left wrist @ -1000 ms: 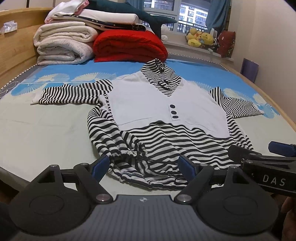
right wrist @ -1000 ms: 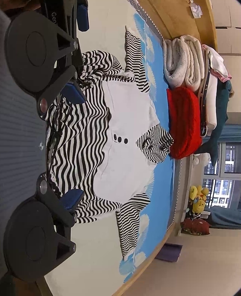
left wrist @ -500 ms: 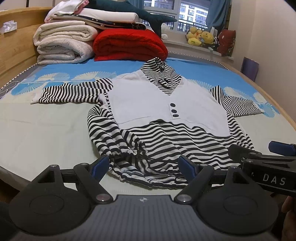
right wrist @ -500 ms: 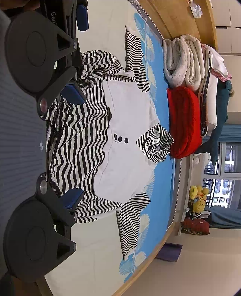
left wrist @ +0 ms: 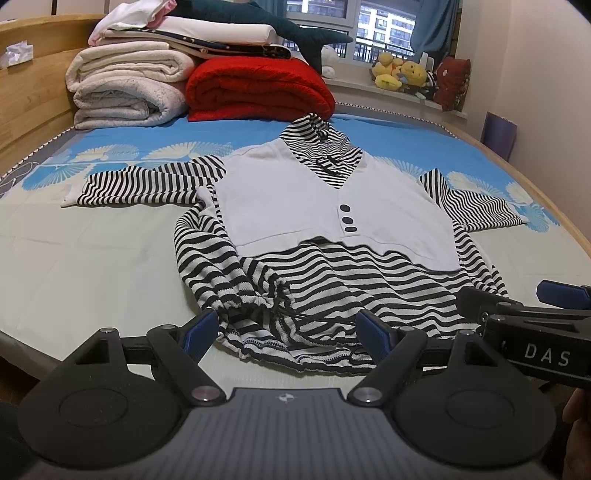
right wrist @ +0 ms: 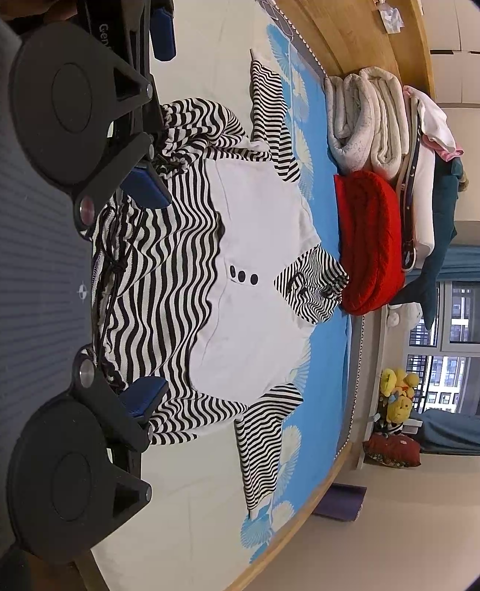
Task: Fold small clothes
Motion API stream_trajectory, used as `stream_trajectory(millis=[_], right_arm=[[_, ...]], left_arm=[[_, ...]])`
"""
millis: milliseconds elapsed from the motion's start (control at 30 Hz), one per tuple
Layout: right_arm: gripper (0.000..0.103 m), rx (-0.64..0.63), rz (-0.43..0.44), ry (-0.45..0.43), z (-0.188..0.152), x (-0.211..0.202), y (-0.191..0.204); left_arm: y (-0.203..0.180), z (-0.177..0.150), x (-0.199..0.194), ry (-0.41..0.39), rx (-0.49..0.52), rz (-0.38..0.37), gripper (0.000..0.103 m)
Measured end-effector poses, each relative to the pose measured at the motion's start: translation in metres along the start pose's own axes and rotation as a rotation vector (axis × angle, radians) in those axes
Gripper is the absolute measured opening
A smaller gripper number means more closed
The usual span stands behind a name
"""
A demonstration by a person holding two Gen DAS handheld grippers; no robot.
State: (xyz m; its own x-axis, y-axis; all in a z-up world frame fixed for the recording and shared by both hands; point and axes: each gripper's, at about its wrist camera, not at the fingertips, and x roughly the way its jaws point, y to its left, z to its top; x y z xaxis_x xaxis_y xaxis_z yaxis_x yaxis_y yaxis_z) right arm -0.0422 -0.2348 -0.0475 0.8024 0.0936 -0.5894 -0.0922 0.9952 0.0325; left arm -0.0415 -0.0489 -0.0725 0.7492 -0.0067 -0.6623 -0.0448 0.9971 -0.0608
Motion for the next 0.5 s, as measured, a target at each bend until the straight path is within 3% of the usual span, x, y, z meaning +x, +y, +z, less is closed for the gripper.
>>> stream_trajectory(millis=[300,367,500], right_arm=[[0.097,0.012,-0.005,0.005,0.000,0.001,-0.002],[0.097,0.010,-0.006,0.007,0.001,0.002,-0.001],[0.097,0.015,-0.005,-0.005,0.005,0.000,-0.003]], left_arm=[[-0.001,0.001,-0.005,-0.028,0.010,0.002,0.085],[-0.002,0.002,-0.008,-0.050,0.015,0.001,0.080],[-0.001,0.018,-0.015,-0.069,0.041,-0.011,0.044]])
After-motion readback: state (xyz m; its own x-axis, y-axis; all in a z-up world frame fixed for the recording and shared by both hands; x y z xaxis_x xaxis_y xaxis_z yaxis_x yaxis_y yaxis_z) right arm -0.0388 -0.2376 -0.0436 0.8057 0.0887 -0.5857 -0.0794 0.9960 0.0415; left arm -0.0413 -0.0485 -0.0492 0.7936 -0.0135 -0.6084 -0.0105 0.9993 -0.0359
